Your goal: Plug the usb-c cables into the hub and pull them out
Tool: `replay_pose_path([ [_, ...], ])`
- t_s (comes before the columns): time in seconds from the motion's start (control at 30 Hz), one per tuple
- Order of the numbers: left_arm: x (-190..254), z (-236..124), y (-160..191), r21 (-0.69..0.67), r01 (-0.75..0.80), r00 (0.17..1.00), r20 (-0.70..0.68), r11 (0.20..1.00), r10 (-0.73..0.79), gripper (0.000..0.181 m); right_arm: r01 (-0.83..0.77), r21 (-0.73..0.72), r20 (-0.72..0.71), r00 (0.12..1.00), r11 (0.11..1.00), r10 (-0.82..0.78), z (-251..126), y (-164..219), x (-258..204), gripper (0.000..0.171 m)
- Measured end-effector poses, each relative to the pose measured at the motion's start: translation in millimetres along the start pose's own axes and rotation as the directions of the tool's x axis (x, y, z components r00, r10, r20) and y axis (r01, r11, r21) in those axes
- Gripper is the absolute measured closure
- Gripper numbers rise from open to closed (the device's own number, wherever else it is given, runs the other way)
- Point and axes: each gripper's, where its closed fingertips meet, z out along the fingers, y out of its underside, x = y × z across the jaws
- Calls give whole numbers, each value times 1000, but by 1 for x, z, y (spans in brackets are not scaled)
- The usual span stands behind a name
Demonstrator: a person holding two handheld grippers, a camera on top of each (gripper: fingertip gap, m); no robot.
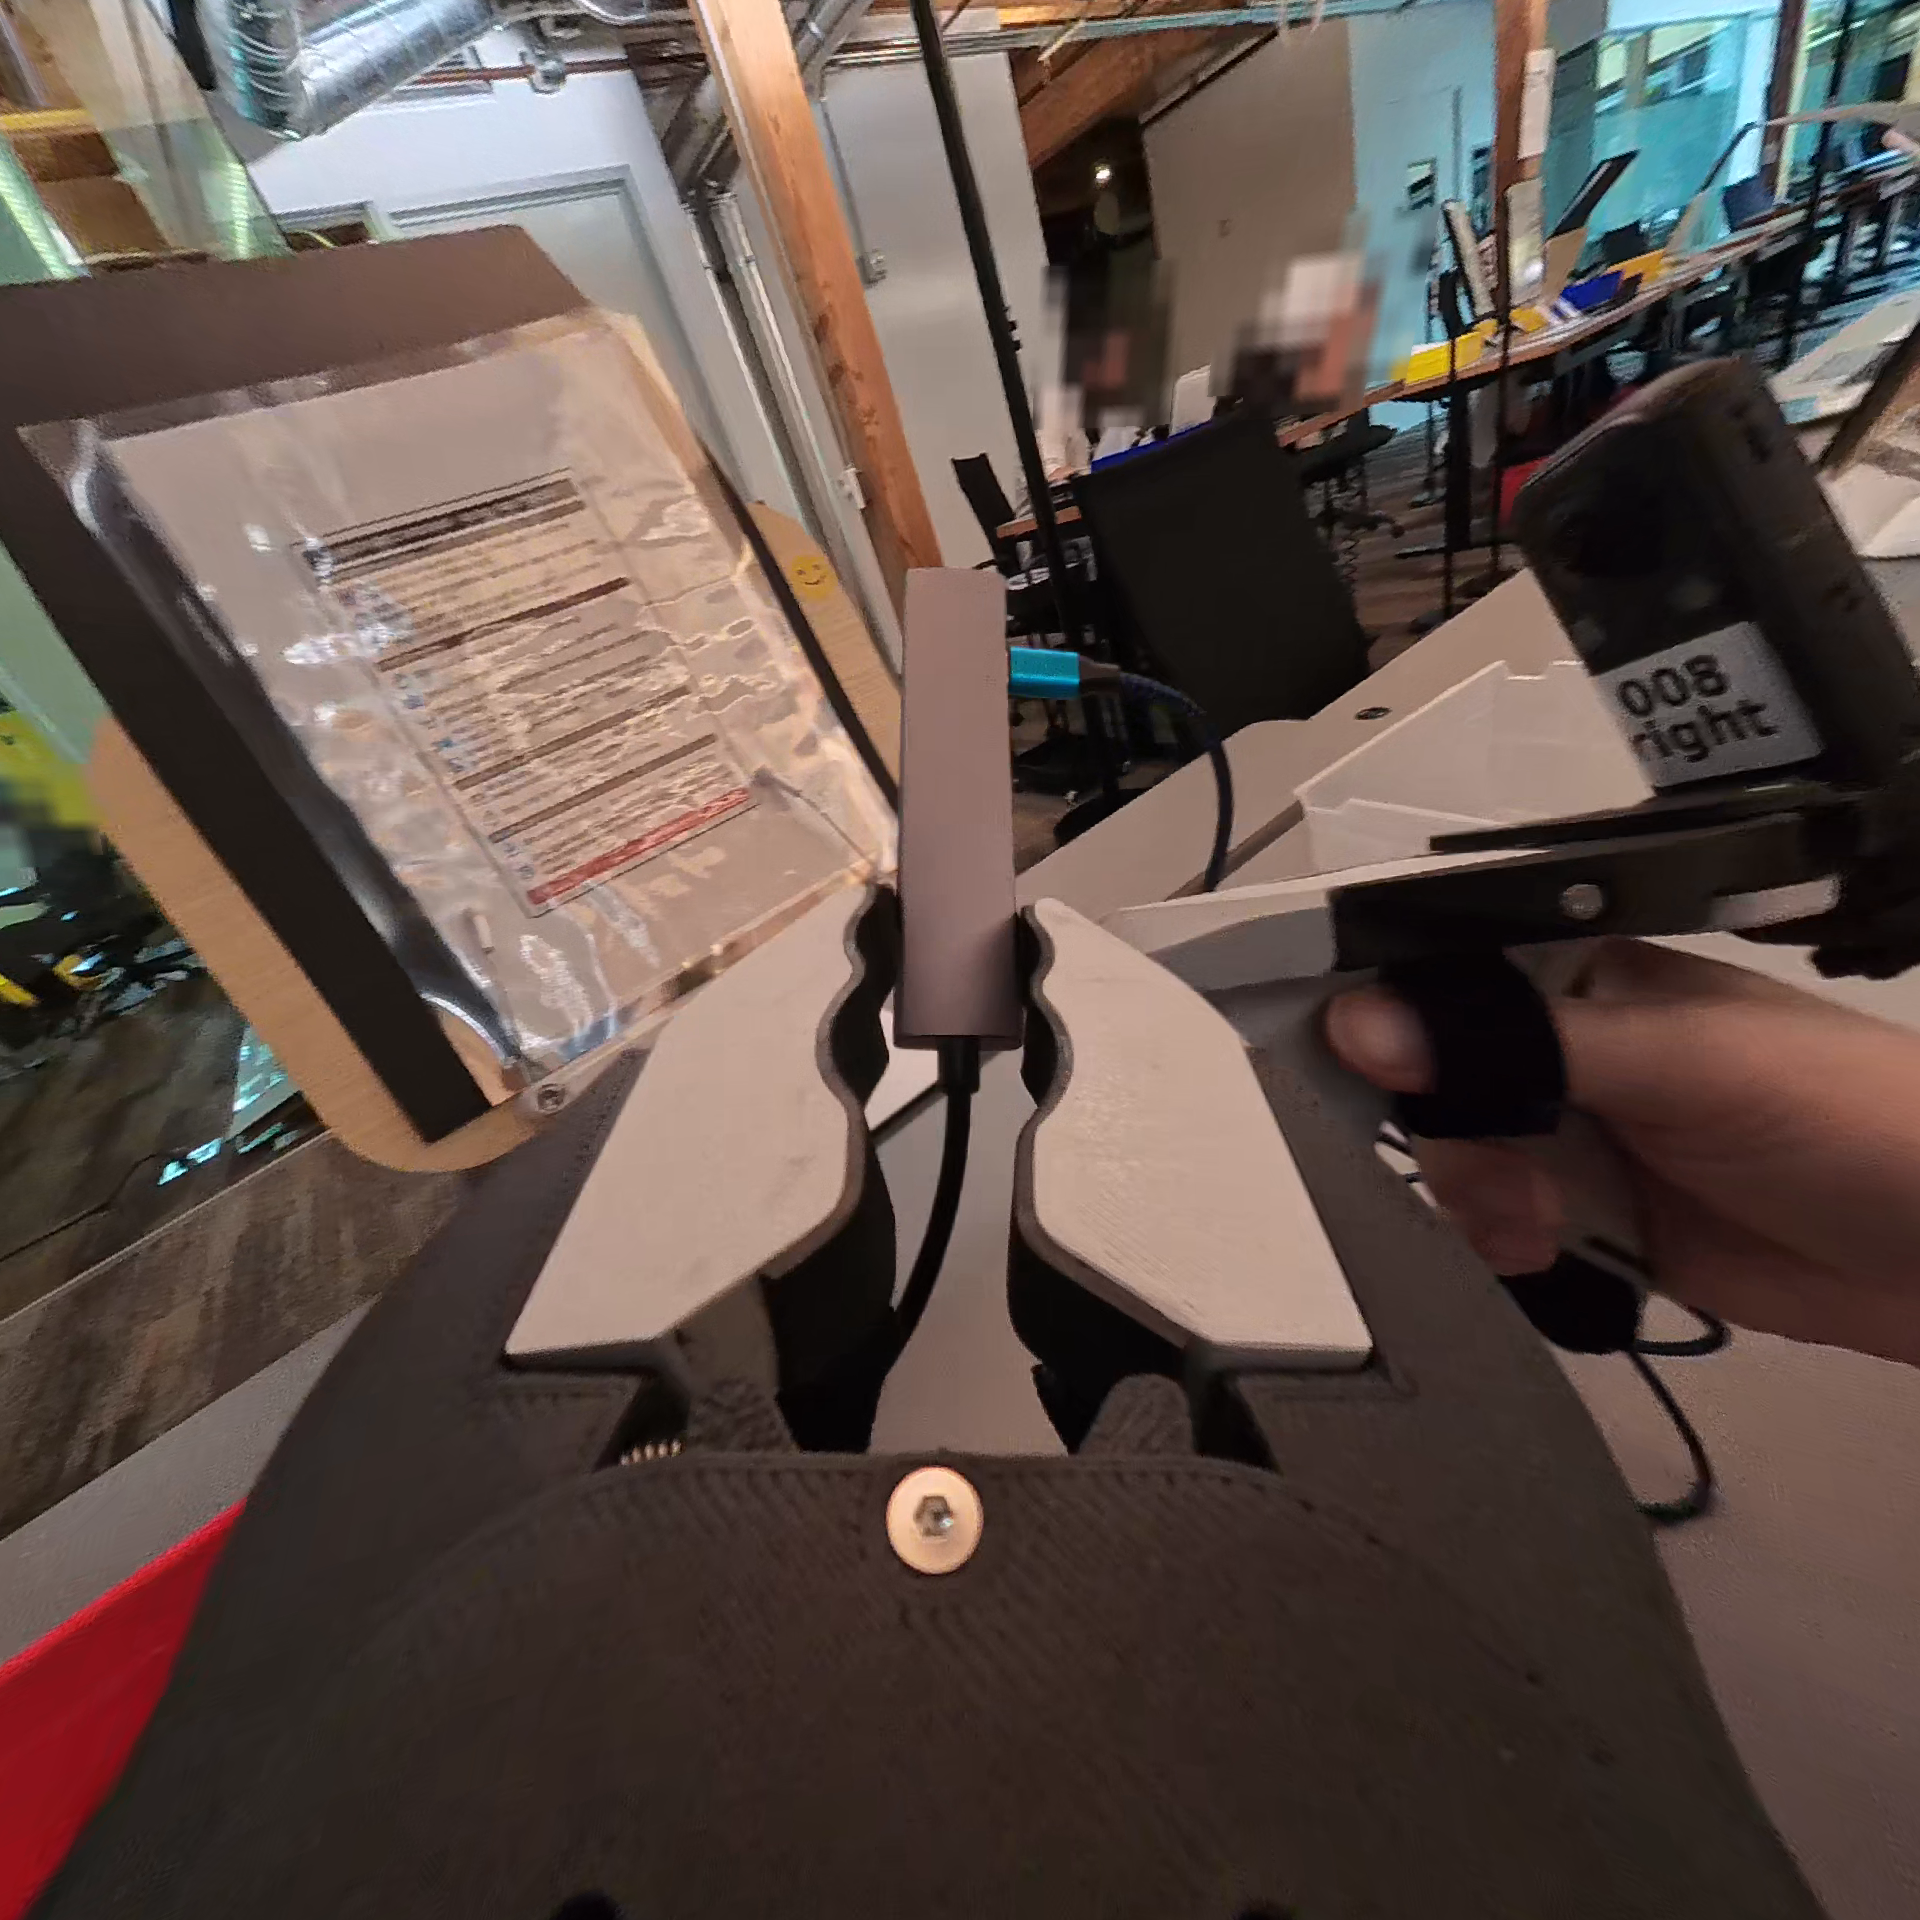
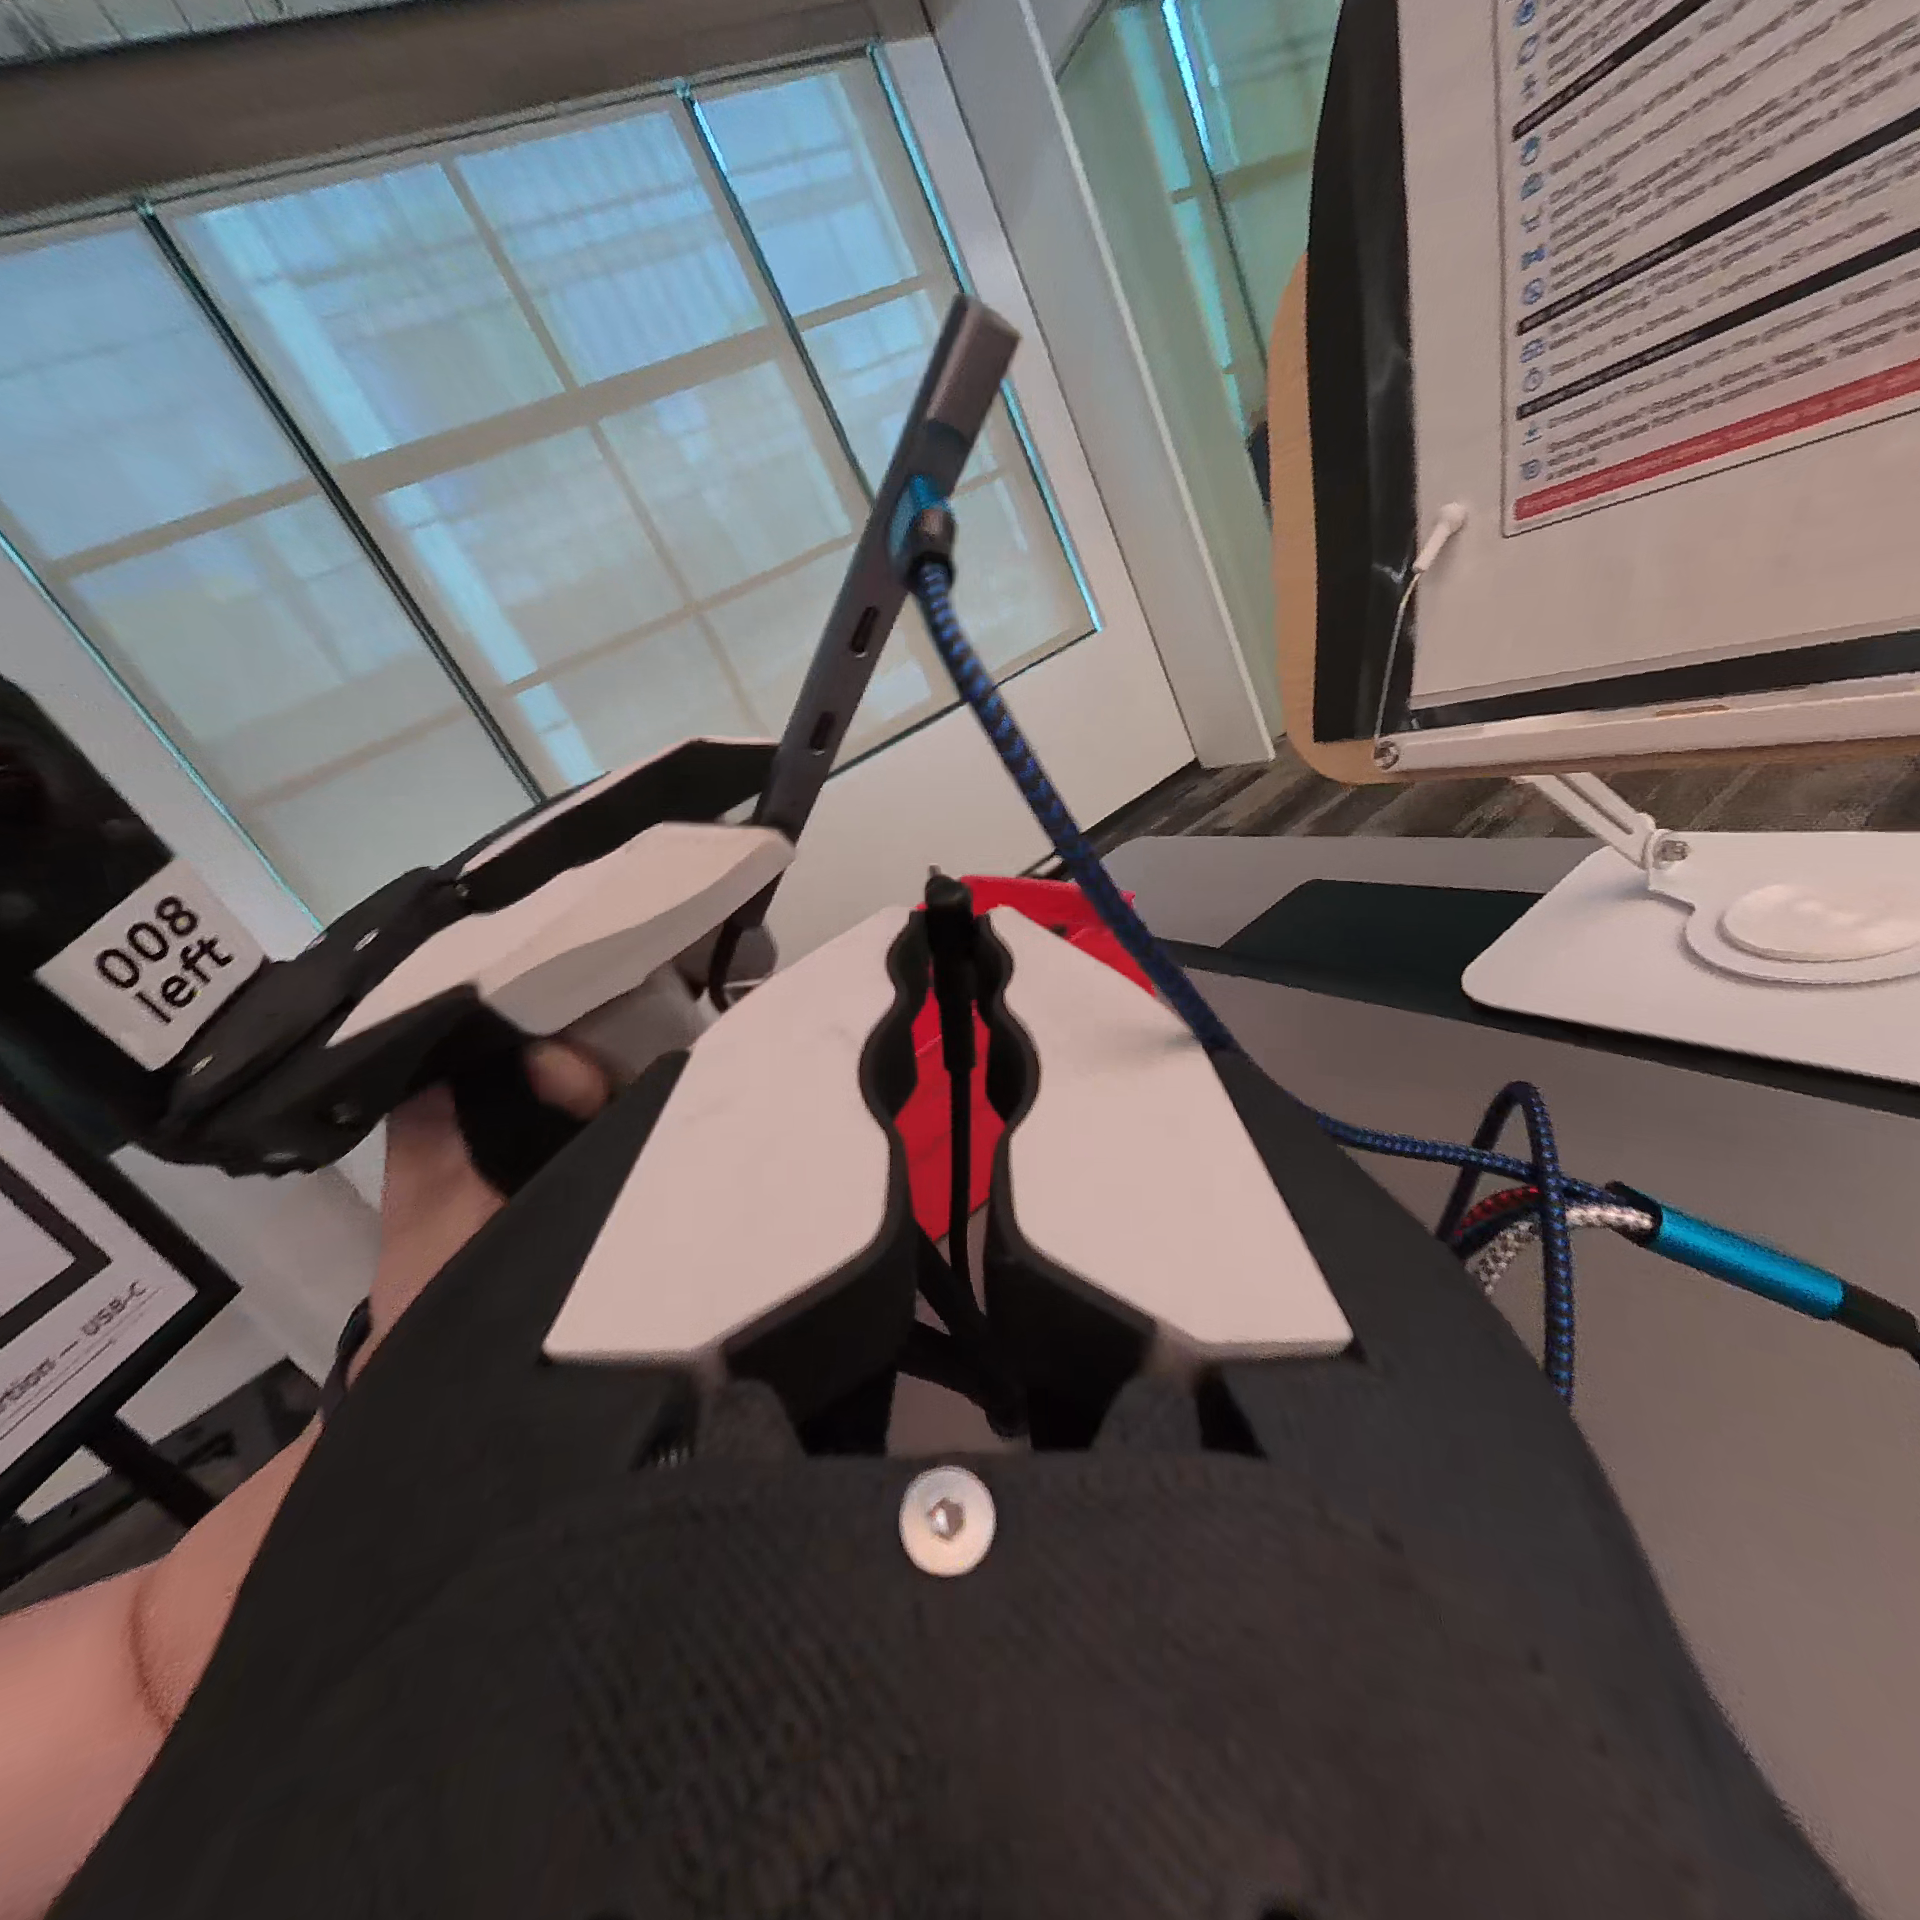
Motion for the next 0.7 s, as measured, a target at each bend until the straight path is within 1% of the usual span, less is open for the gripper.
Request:
replay_pose_path([
  [0.03, 5, 0, -1, 0, 2, 1000, -15, 1000, -2, 160, -7, 18, -9, 1000, 1000, 7, -1, -2, 2, 163],
  [0.1, 14, 1, -3, 1, 12, 999, -51, 1000, -12, 160, -33, 78, 8, 999, 996, 32, -5, -10, 3, 163],
  [0.17, 23, 4, 0, -29, 44, 994, -103, 999, -47, 159, -78, 116, 28, 997, 990, 75, -8, -15, 5, 163],
  [0.27, 31, 7, 7, -61, 73, 985, -150, 995, -82, 159, -129, 95, 73, 990, 987, 122, -5, -12, 3, 163],
  [0.37, 30, 8, 11, -79, 45, 986, -158, 996, -57, 159, -147, 79, 101, 985, 986, 138, -4, -8, 4, 163],
  [0.6, 32, 4, 6, -83, 85, 973, -206, 993, -101, 156, -99, 114, 208, 975, 989, 74, -4, -10, -9, 163],
  [0.7, 33, 4, 10, -111, 116, 963, -230, 987, -139, 155, -47, 135, 189, 982, 990, 20, -4, -9, -7, 163],
])
